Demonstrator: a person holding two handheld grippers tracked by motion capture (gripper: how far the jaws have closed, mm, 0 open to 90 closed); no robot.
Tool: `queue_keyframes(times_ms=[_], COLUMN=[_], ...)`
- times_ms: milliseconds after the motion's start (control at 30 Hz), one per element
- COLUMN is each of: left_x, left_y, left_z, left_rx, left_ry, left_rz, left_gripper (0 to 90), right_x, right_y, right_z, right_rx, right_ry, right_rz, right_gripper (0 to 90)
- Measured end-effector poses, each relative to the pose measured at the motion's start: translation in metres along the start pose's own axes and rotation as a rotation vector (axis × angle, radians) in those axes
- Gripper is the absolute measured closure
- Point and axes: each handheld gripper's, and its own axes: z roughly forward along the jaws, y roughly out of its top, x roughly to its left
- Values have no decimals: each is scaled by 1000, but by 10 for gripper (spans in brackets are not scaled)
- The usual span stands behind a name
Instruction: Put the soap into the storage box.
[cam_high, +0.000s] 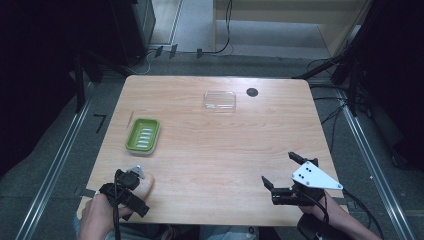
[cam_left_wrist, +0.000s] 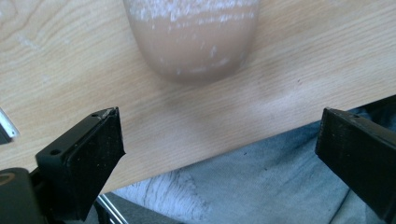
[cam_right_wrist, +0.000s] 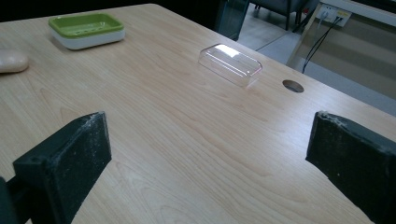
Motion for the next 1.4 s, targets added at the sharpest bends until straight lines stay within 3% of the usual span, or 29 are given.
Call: queue_keyframes(times_ms=[633,1000,1400], left_x=[0,8,20], left_y=[12,27,40], left_z=[-1,-6,0], left_rx=[-42,-54,-54], left_ry=[-26,-45,-66], left_rz=[-6,-23,-59], left_gripper=[0,0,0], right_x=[1,1,0], right_y=[0,0,0], right_z=[1,1,1], right_rx=[3,4,3], right_ry=[2,1,4], right_rz=[-1,-1,-1], right_gripper=[0,0,0])
